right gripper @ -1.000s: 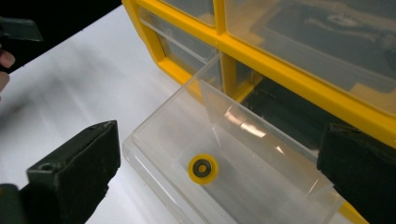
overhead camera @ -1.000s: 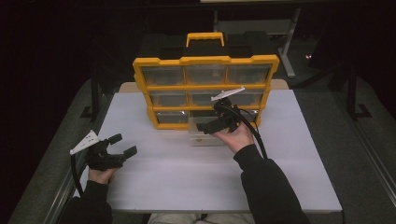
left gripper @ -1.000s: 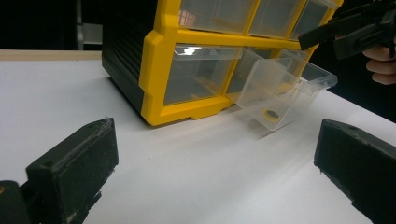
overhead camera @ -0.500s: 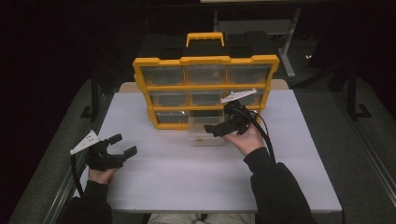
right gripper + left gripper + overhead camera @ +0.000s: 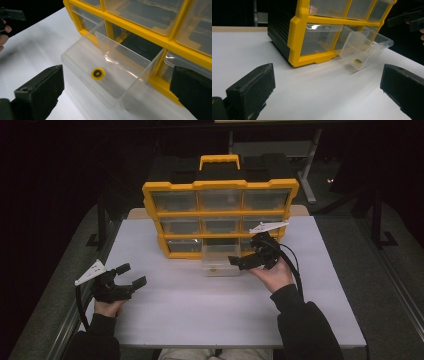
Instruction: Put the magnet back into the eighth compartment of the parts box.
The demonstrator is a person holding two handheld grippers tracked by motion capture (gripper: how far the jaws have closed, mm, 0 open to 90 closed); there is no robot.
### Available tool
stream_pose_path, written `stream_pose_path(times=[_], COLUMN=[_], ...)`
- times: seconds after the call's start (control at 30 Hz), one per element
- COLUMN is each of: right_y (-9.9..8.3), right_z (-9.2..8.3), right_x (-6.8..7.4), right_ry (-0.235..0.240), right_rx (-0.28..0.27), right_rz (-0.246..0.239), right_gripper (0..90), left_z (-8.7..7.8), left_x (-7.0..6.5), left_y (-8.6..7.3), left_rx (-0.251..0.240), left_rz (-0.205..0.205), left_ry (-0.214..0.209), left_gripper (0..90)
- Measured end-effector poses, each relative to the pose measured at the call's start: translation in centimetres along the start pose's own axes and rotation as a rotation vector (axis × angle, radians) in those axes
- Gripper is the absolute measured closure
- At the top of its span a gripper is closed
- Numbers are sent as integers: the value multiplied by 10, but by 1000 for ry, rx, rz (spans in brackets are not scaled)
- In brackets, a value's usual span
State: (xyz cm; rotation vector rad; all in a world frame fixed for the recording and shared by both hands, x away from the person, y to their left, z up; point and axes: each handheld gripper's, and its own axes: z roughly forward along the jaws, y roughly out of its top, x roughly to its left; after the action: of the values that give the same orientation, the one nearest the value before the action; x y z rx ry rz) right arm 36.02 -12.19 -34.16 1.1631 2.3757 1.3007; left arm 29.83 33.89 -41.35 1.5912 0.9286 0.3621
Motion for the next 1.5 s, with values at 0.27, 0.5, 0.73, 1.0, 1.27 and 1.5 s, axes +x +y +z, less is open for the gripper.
stream_pose_path(times=[0.27, 0.5, 0.73, 1.0, 1.27, 1.5], right_y=[-19, -32, -49, -65, -82, -99], right_z=[-20, -34, -50, -62, -64, -64], right_x=[-9, -16, -25, -35, -41, -43], right_ry=[11, -8, -16, -25, -32, -34], right_rx=[-66, -113, -157, -188, -202, -224], right_rz=[49, 54, 58, 48, 51, 70], right_gripper=[0, 0, 0, 0, 0, 0], left_z=[0, 1, 2, 1, 1, 2], left_x=[0, 0, 0, 0, 0, -1], left_y=[0, 0, 0, 0, 0, 0], left_rx=[0, 2, 9, 4, 5, 7], left_rz=[1, 1, 10, 9, 5, 14], left_ry=[1, 3, 4, 6, 9, -5], left_gripper=[0, 0, 0, 0, 0, 0])
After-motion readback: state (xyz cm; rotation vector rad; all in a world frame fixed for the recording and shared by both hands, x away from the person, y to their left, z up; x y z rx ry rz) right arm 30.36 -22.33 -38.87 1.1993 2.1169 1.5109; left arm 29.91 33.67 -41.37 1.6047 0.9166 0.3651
